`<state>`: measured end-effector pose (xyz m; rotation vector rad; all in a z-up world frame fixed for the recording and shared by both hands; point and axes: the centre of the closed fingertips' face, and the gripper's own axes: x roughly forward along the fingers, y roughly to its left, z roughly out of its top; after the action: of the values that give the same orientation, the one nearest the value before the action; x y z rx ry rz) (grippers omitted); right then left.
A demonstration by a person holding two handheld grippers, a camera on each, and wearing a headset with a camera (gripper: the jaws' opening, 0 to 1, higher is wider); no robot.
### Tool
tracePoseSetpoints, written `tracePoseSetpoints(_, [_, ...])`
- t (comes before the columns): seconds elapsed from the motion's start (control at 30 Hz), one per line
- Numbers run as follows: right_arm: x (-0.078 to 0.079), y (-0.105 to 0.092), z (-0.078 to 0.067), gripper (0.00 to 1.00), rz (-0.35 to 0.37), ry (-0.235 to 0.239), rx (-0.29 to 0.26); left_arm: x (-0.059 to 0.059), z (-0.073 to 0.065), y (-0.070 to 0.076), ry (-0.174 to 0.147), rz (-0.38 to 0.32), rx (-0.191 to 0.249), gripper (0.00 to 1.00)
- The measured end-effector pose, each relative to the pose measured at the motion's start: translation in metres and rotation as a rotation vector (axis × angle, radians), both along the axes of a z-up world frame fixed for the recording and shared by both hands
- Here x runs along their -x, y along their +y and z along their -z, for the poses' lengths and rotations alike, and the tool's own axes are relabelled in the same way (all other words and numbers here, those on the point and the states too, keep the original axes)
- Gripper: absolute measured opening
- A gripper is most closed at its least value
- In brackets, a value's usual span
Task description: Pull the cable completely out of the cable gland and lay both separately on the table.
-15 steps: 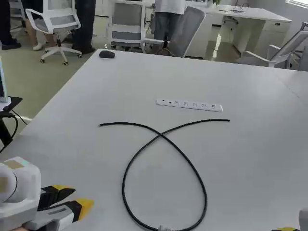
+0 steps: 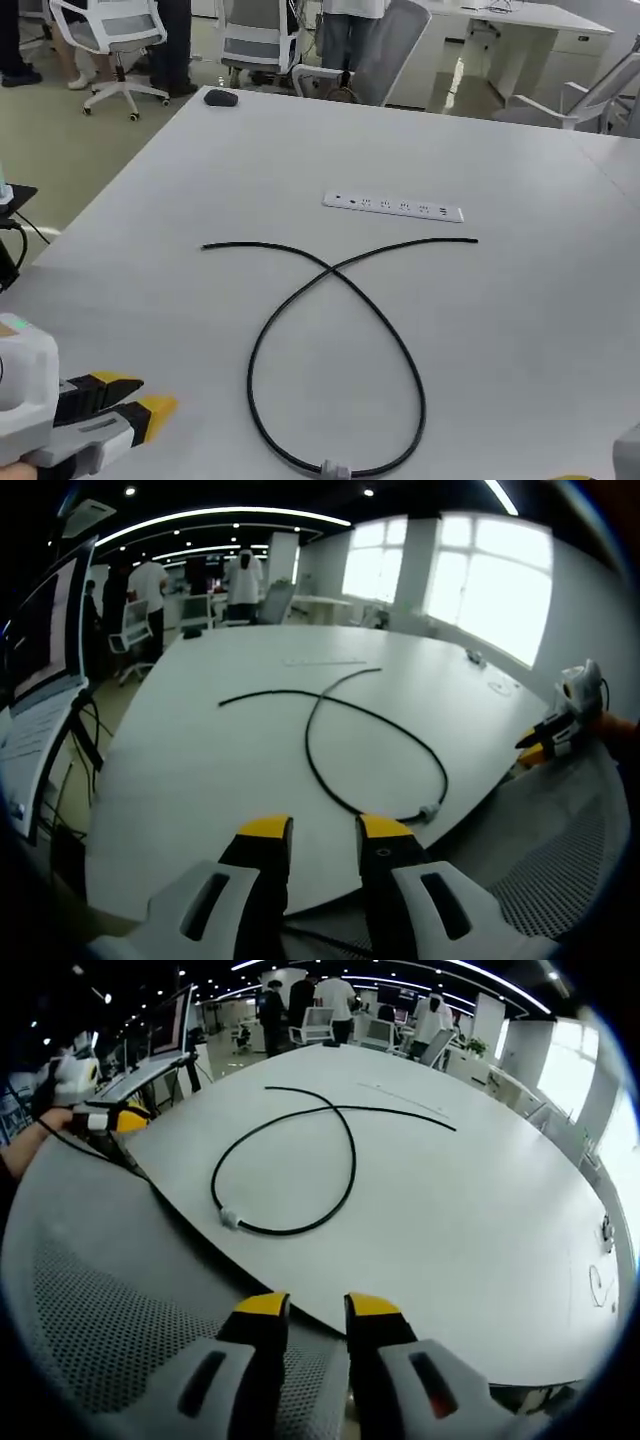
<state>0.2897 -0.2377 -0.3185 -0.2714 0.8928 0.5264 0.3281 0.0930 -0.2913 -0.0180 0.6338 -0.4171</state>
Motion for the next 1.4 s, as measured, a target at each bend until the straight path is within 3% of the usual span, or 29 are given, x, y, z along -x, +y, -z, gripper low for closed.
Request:
tracePoseSetpoints(0.07, [0.002, 0.002, 0.001, 0.19, -0.011, 0.010, -0.008, -0.003, -0.006, 0.002, -0.043, -0.006, -0.010, 0.23])
tracePoseSetpoints(0.1, [0.002, 0.003, 0.001, 0.17, -0.016, 0.015, -0.011, -0.003, -0.007, 0.002, -0.044, -0.005, -0.008, 0.22])
tracePoseSetpoints(0.17, [0.002, 0.002, 0.001, 0.17, -0.014, 0.012, -0.008, -0.002, -0.003, 0.001, -0.022, -0.005, -0.006, 0.23])
tracePoseSetpoints(0.3, [0.002, 0.003, 0.001, 0.17, -0.022, 0.015, -0.009, -0.002, -0.003, -0.001, -0.029, 0.019, -0.018, 0.24])
tracePoseSetpoints(0.37, [0.003, 0.004, 0.002, 0.17, -0.035, 0.020, -0.005, 0.000, 0.002, -0.004, -0.004, 0.042, -0.034, 0.28])
tracePoseSetpoints(0.57, [0.004, 0.004, 0.003, 0.17, -0.039, 0.024, -0.001, 0.003, 0.005, -0.007, 0.017, 0.063, -0.034, 0.29])
tracePoseSetpoints(0.7, [0.006, 0.005, 0.003, 0.16, -0.052, 0.031, 0.000, 0.001, 0.000, -0.006, -0.017, 0.068, -0.054, 0.26])
tracePoseSetpoints(1.07, [0.005, 0.004, 0.005, 0.18, -0.049, 0.035, 0.005, 0.002, 0.004, -0.008, 0.002, 0.080, -0.059, 0.29])
tracePoseSetpoints(1.17, [0.005, 0.004, 0.005, 0.18, -0.048, 0.034, 0.006, 0.004, 0.007, -0.009, 0.013, 0.100, -0.081, 0.31])
tracePoseSetpoints(1.23, [0.005, 0.004, 0.005, 0.19, -0.050, 0.035, 0.008, 0.006, 0.008, -0.013, 0.018, 0.146, -0.119, 0.32])
tracePoseSetpoints(1.3, [0.005, 0.004, 0.004, 0.18, -0.054, 0.034, 0.005, 0.001, 0.000, -0.015, -0.062, 0.211, -0.202, 0.31])
tracePoseSetpoints(1.33, [0.005, 0.004, 0.005, 0.18, -0.055, 0.036, 0.005, 0.003, 0.000, -0.019, -0.061, 0.237, -0.217, 0.30])
tracePoseSetpoints(1.4, [0.005, 0.004, 0.004, 0.18, -0.051, 0.032, 0.004, 0.008, 0.006, -0.021, -0.018, 0.246, -0.191, 0.29])
